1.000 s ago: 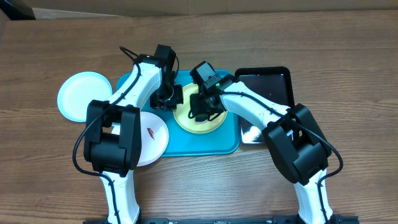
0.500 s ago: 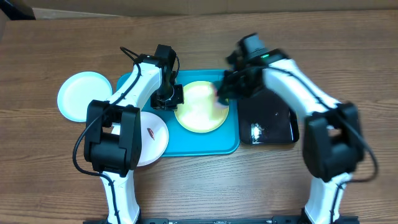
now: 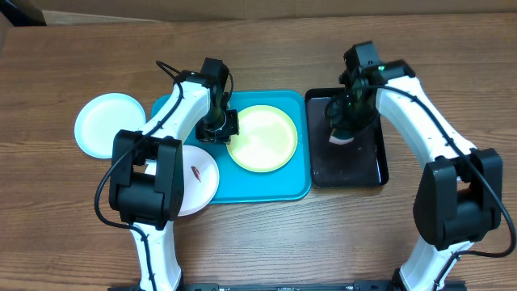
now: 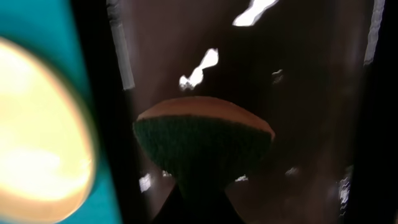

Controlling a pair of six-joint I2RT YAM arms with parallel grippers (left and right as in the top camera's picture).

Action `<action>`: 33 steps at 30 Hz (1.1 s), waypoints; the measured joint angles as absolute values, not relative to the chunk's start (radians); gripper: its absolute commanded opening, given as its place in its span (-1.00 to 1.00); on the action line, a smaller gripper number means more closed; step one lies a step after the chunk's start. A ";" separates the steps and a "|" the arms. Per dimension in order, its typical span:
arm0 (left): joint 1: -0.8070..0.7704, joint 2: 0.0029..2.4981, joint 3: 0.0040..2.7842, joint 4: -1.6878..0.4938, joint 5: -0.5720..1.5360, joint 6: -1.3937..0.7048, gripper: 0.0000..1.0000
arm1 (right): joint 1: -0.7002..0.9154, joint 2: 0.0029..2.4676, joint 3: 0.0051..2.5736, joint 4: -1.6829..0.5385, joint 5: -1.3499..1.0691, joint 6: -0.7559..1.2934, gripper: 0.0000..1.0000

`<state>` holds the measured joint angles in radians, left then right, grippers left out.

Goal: Clean dirty plates on tray and stack at the side
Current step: 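Carry the sponge back into the black tray and release it, then raise the right gripper away to the upper right corner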

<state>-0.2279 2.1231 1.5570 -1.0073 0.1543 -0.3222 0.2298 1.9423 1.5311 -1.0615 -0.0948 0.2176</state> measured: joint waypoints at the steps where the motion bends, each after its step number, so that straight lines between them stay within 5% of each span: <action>1: -0.228 2.123 1.557 -1.008 0.154 -0.323 -0.91 | 0.229 1.942 1.508 -1.030 -0.070 0.216 -0.93; 4: -0.228 2.123 1.557 -1.006 0.155 -0.322 -0.92 | 0.230 1.942 1.438 -0.938 -0.025 0.212 -0.87; 7: -0.228 2.123 1.557 -1.006 0.157 -0.322 -0.92 | 0.230 1.942 1.381 -0.886 0.004 0.209 0.03; 8: -0.228 2.123 1.557 -1.005 0.157 -0.323 -0.91 | 0.230 1.943 1.372 -0.882 0.012 0.207 0.15; 19: -0.228 2.123 1.557 -1.002 0.156 -0.323 -0.66 | 0.186 1.946 1.561 -1.026 0.036 0.207 0.61; 21: -0.228 2.123 1.557 -1.002 0.156 -0.323 -0.66 | 0.148 1.946 1.633 -1.040 0.041 0.210 0.77; 22: -0.228 2.123 1.557 -1.000 0.155 -0.323 -0.66 | 0.124 1.946 1.656 -1.041 0.042 0.214 1.00; 33: -0.228 2.123 1.536 -0.964 0.157 -0.326 -0.92 | -0.145 1.946 1.681 -1.095 0.060 0.235 1.00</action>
